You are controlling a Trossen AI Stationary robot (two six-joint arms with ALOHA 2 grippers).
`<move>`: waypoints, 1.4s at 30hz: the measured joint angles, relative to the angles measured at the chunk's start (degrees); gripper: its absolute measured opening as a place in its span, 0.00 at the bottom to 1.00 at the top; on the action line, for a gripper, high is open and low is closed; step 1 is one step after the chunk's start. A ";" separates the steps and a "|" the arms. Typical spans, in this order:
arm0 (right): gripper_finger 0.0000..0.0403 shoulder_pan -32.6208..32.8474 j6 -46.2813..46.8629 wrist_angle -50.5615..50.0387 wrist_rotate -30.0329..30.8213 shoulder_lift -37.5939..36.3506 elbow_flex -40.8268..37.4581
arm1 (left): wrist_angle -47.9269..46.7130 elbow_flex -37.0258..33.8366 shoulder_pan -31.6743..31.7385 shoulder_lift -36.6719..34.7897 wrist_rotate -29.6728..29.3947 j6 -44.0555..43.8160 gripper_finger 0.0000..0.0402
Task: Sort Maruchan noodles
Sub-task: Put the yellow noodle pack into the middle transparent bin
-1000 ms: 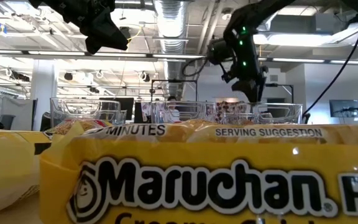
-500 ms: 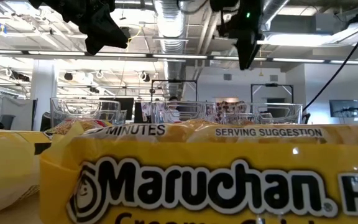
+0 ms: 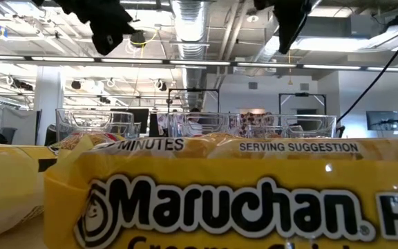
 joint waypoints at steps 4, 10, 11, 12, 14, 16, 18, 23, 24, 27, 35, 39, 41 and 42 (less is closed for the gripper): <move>0.56 2.66 1.41 -0.59 0.00 0.63 -0.04 | 0.02 0.00 -3.18 0.00 2.65 -0.88 0.22; 0.56 5.41 3.17 0.21 0.04 0.55 -0.04 | 1.57 0.02 -6.04 1.09 1.76 -2.28 0.26; 0.56 5.77 3.20 0.29 0.07 0.55 -0.04 | 2.96 0.02 -6.27 1.56 1.45 -3.76 0.26; 0.56 6.02 3.20 0.34 0.09 0.55 -0.04 | 4.03 0.02 -6.44 2.01 1.26 -5.16 0.26; 0.56 6.46 3.20 0.41 0.09 0.57 -0.04 | 5.45 0.02 -6.82 2.98 1.22 -6.30 0.26; 0.56 6.50 3.12 0.67 0.09 0.57 -0.04 | 6.01 0.02 -7.73 3.98 1.09 -6.33 0.26; 0.56 6.48 3.12 1.35 0.11 0.57 -0.04 | 6.42 0.02 -8.91 4.95 1.14 -6.40 0.26; 0.56 6.24 3.09 3.57 0.16 0.57 -0.04 | 6.54 0.02 -12.38 7.14 1.14 -9.80 0.27; 0.56 6.22 3.07 3.98 0.15 0.57 -0.04 | 6.32 0.02 -13.19 7.36 1.14 -10.52 0.27; 0.56 6.22 3.09 4.63 0.17 0.57 -0.04 | 6.46 0.02 -15.40 7.78 0.72 -13.04 0.27; 0.56 6.37 5.52 4.53 0.13 0.57 -0.04 | 9.99 0.02 -20.16 7.78 -1.10 -18.52 0.27; 0.56 6.37 6.94 4.56 0.15 0.57 -0.04 | 10.08 0.02 -22.38 7.78 -2.94 -19.30 0.27; 0.56 6.37 6.96 4.58 0.17 0.57 -0.04 | 9.91 0.02 -23.67 7.78 -5.33 -19.32 0.27; 0.56 6.32 6.96 4.58 0.17 0.57 -0.04 | 9.88 0.02 -24.25 7.78 -6.37 -19.35 0.27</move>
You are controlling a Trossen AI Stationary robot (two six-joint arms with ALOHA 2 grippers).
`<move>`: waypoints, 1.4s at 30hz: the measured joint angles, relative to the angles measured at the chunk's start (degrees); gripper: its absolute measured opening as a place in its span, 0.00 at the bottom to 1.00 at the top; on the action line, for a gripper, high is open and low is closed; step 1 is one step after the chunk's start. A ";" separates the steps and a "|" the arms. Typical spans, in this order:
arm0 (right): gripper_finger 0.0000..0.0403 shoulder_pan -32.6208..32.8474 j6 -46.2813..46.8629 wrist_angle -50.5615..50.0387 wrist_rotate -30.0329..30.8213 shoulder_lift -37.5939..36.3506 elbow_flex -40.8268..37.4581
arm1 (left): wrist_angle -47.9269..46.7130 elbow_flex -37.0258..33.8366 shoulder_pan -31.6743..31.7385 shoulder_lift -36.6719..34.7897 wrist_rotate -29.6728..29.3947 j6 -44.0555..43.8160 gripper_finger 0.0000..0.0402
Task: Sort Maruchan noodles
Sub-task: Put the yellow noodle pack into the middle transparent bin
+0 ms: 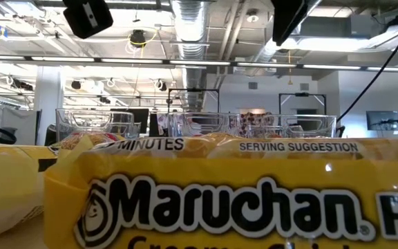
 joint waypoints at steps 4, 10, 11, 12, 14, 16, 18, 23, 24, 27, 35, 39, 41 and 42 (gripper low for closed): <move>0.56 -0.10 -0.54 -0.08 0.02 0.00 0.00 | 0.00 0.00 -1.64 0.00 -2.92 -0.85 0.27; 0.56 -0.10 -1.79 0.05 0.15 0.00 0.00 | -0.57 0.02 -2.68 1.82 -5.86 -0.59 0.27; 0.56 -0.10 -1.81 0.14 0.15 0.00 0.00 | -0.61 0.02 -2.88 2.60 -5.78 -1.11 0.27; 0.56 -0.10 -1.81 0.22 0.13 0.00 0.00 | -0.16 0.02 -3.04 3.56 -5.38 -1.69 0.27; 0.56 -0.10 -1.81 0.37 0.15 0.00 0.00 | 0.21 0.02 -3.45 5.83 -3.89 -3.13 0.27; 0.56 -0.03 -1.81 0.35 0.13 0.00 0.00 | 0.07 0.00 -3.94 8.11 -1.88 -4.45 0.27; 0.56 0.01 -1.81 0.35 0.11 0.00 0.00 | 0.32 0.00 -4.36 9.96 -0.70 -4.53 0.27; 0.56 0.01 -1.55 0.37 0.09 0.00 0.00 | 1.80 0.00 -5.56 13.97 -0.39 -5.89 0.27; 0.56 0.01 -1.53 0.37 0.09 0.00 0.00 | 2.28 0.00 -5.97 14.69 -0.45 -6.38 0.27; 0.56 0.01 -0.44 0.38 0.07 0.00 0.00 | 3.99 0.00 -7.48 16.68 -0.31 -7.34 0.27; 0.56 0.01 1.09 0.37 -0.02 0.00 0.00 | 4.28 2.33 -11.49 21.61 -0.48 -11.48 0.27; 0.56 0.01 1.11 0.47 -0.02 0.00 0.00 | -3.54 9.38 -12.98 23.97 -0.98 -10.59 0.25; 0.56 0.02 1.11 0.76 -0.02 0.00 0.00 | -10.67 13.69 -13.54 25.31 -2.42 -9.09 0.24; 0.56 0.01 1.11 0.94 -0.02 0.00 0.00 | -14.13 15.54 -13.76 26.13 -3.34 -8.11 0.24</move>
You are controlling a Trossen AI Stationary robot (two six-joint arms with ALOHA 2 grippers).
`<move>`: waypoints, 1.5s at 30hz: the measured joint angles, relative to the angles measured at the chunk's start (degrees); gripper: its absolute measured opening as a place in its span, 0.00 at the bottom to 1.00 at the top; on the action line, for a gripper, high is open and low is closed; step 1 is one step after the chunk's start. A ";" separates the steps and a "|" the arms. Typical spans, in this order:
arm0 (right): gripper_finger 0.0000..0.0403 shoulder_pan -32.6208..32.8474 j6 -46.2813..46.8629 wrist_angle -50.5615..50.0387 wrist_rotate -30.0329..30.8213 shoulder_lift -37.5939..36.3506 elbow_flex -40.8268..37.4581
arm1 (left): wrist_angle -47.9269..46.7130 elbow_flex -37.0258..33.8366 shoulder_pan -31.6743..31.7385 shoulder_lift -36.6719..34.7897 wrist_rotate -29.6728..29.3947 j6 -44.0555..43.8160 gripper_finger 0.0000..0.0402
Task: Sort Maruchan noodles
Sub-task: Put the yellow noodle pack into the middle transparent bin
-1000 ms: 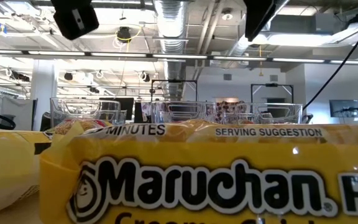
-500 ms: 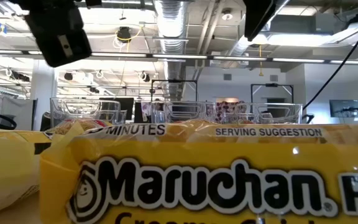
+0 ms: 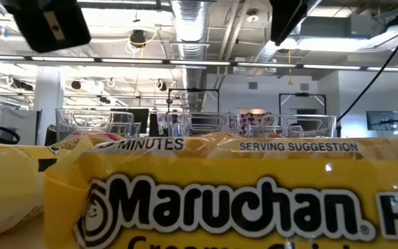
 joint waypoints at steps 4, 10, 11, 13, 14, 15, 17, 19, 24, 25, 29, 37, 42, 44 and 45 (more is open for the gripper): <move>0.56 0.00 0.00 0.26 0.00 0.02 0.00 | -6.64 4.91 -0.44 3.55 -1.38 3.44 0.22; 0.56 0.01 -0.02 0.28 0.00 0.01 0.00 | -6.56 5.55 0.11 9.00 1.41 5.06 0.23; 0.56 0.00 -0.03 0.28 0.00 0.00 0.00 | -6.48 5.55 0.30 9.87 2.34 5.29 0.23; 0.56 0.01 -0.03 0.25 0.00 0.02 0.00 | -6.42 5.55 0.79 11.40 4.41 5.55 0.24; 0.56 0.02 -0.04 0.26 0.00 0.01 0.00 | -6.23 5.55 1.06 12.06 5.53 5.58 0.25; 0.56 0.02 -0.04 0.26 0.00 0.01 0.00 | -6.10 5.55 1.32 12.62 6.58 5.62 0.26; 0.56 0.00 -0.09 0.24 0.02 0.02 0.00 | -5.84 5.55 1.97 13.55 9.04 5.63 0.28; 0.56 0.02 -0.09 0.21 0.00 0.02 0.00 | -4.79 5.55 2.54 13.94 11.04 6.19 0.30; 0.56 0.00 -0.13 0.17 0.02 0.02 0.00 | -4.78 5.56 3.76 14.02 12.27 7.48 0.33; 0.56 0.00 -0.13 0.17 0.02 0.02 0.00 | -5.47 5.57 4.00 14.02 11.99 8.26 0.33; 0.56 0.02 -0.08 0.19 0.00 0.02 0.00 | -8.95 5.57 5.18 14.04 11.68 10.41 0.34; 0.56 0.00 -0.02 0.21 0.00 0.02 0.00 | -10.18 5.23 7.40 14.19 11.02 13.11 0.34; 0.56 0.00 -0.02 0.24 0.00 0.02 0.00 | -9.88 4.28 8.14 14.22 10.66 14.07 0.34; 0.56 0.02 0.31 0.24 0.00 0.02 0.00 | -9.38 4.26 8.16 14.24 10.65 14.08 0.34; 0.56 0.00 0.72 0.24 0.00 0.02 0.00 | -8.94 4.26 8.18 14.24 10.63 14.11 0.34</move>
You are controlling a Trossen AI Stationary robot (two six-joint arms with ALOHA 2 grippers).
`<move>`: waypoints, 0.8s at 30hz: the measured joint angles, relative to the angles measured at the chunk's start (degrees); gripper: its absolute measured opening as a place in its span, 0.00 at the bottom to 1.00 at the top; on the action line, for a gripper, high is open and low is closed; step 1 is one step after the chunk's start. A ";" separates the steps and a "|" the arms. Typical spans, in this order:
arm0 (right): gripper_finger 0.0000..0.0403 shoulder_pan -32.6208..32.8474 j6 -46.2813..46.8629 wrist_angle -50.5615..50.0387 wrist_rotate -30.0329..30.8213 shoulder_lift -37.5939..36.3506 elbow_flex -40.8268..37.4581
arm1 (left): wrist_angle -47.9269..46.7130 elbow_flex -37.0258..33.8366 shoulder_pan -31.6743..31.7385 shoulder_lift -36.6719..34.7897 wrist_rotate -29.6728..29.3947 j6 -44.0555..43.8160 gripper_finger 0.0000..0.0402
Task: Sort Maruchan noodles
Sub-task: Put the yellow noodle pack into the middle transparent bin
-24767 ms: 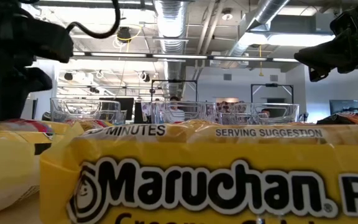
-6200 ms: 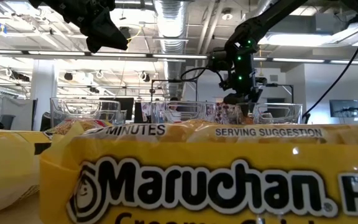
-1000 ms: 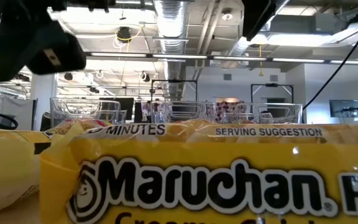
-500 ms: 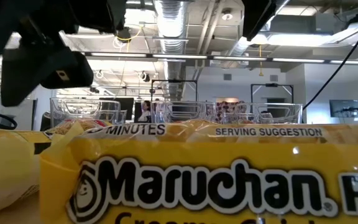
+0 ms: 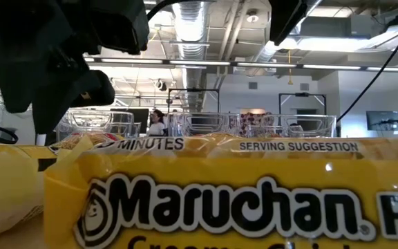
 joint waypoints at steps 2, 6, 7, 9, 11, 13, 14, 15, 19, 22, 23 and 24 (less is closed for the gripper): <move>0.56 0.02 1.00 0.00 0.00 0.00 0.00 | 0.00 0.00 -0.09 0.00 -0.03 -0.17 0.34; 0.56 0.14 1.18 0.00 -0.02 0.00 0.00 | 0.06 0.00 -0.66 0.00 -0.51 -0.31 0.34; 0.56 0.26 1.18 0.02 -0.02 0.00 0.00 | 0.17 0.00 -0.77 0.00 -0.51 -0.39 0.34; 0.56 0.45 1.20 0.00 -0.02 0.00 0.00 | 0.49 0.00 -1.06 0.00 -0.53 -0.59 0.34; 0.56 0.82 1.32 0.00 -0.02 0.00 0.00 | 0.98 0.00 -1.40 0.00 -0.78 -0.63 0.34; 0.56 1.20 1.35 0.02 -0.04 0.00 0.00 | 1.83 0.00 -1.72 0.00 -1.60 -0.73 0.34; 0.56 1.41 1.35 0.03 -0.02 0.00 0.00 | 2.11 0.00 -1.80 0.00 -1.66 -0.74 0.34; 0.56 1.69 1.35 0.07 -0.02 0.00 0.00 | 2.34 0.00 -1.90 0.00 -1.65 -0.74 0.34; 0.56 2.80 1.35 0.58 -0.03 0.00 0.00 | 3.01 0.02 -2.08 0.77 -1.61 -0.26 0.34; 0.56 3.56 1.33 1.83 -0.01 -0.02 0.00 | 3.30 -0.04 -2.08 2.02 -0.51 0.35 0.34; 0.56 3.81 1.33 1.97 0.00 0.00 0.00 | 4.64 0.04 -2.08 2.64 0.14 0.49 0.34; 0.56 4.00 1.31 1.97 -0.02 0.02 -0.02 | 4.54 0.02 -2.08 2.99 0.29 0.60 0.34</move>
